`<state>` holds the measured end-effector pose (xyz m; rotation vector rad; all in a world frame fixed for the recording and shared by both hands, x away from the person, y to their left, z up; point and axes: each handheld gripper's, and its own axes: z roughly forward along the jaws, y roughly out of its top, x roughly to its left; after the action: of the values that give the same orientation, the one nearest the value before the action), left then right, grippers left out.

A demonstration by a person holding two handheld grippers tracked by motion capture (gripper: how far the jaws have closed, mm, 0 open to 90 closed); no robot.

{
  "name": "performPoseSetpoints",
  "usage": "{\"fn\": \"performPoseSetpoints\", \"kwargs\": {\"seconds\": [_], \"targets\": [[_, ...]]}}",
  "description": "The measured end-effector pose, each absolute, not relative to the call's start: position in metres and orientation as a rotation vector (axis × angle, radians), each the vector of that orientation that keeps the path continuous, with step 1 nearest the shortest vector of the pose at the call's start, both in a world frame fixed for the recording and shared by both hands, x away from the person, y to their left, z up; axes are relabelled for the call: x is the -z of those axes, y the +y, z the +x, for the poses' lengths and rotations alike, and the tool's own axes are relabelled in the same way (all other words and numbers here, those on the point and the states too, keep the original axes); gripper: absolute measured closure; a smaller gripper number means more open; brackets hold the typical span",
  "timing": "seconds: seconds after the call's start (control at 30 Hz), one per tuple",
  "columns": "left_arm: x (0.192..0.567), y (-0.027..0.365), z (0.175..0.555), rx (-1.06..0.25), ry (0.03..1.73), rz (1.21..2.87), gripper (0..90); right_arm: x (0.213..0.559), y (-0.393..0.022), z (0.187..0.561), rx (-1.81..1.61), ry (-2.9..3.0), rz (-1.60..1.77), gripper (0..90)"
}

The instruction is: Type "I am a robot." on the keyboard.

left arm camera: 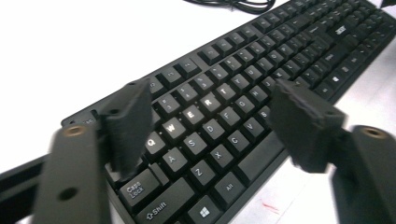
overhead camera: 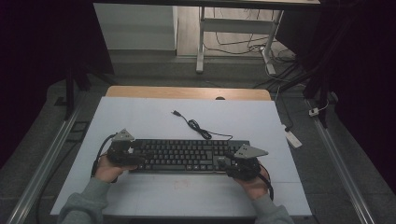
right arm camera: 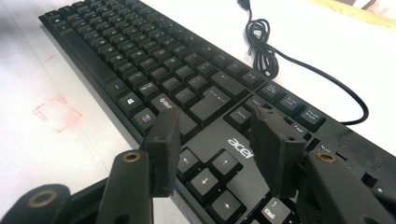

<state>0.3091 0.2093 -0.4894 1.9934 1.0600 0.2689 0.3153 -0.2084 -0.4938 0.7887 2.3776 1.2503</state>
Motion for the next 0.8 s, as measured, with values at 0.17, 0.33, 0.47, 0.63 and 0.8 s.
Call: {"fn": "performPoseSetpoints", "kwargs": {"seconds": [0.17, 0.33, 0.47, 0.63, 0.8], "targets": [[0.489, 0.209, 0.308, -0.271, 1.039, 1.996, 49.8, 0.494, -0.208, 0.316, -1.249, 2.380, 0.785, 53.2], [0.487, 0.209, 0.306, -0.270, 1.023, 1.992, 69.5, 0.496, -0.208, 0.317, -1.240, 2.389, 0.785, 53.0], [0.487, 0.206, 0.305, -0.254, 0.997, 2.007, 85.3, 0.496, -0.208, 0.317, -1.240, 2.389, 0.786, 53.0], [0.489, 0.194, 0.303, -0.226, 0.935, 2.065, 89.2, 0.497, -0.208, 0.317, -1.234, 2.392, 0.787, 53.0], [0.493, 0.177, 0.301, -0.206, 0.890, 2.111, 89.2, 0.498, -0.208, 0.318, -1.227, 2.395, 0.786, 53.0]]}}
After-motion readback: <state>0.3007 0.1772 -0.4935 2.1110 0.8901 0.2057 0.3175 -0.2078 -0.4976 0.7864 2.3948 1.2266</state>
